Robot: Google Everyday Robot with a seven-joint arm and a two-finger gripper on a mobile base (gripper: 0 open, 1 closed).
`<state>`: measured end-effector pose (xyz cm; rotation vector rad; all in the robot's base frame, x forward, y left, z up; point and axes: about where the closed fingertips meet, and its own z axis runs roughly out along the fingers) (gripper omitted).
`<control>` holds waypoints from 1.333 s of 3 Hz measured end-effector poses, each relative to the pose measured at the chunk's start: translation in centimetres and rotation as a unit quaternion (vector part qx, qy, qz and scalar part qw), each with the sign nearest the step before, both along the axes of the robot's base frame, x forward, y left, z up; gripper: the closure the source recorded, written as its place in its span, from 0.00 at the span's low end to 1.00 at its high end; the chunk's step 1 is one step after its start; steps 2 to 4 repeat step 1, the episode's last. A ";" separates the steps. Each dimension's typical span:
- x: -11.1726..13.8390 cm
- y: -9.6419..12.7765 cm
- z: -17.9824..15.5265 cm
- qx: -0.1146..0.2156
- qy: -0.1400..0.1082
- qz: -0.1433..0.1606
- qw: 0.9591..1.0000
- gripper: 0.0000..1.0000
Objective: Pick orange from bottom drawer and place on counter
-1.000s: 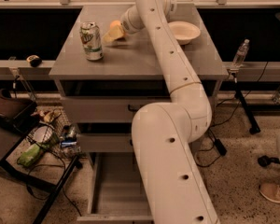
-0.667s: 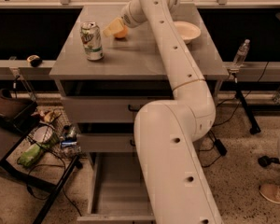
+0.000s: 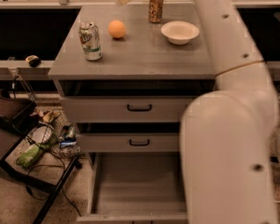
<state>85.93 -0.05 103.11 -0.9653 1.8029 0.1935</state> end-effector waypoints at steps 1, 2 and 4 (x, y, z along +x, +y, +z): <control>-5.9 -5.8 9.6 0.045 -0.060 -0.050 0.996 0.00; -5.9 -5.8 9.6 0.045 -0.060 -0.050 0.996 0.00; -5.9 -5.8 9.6 0.045 -0.060 -0.050 0.996 0.00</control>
Offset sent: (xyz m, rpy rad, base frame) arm 0.0000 0.0000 0.0000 0.0000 0.0000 0.0000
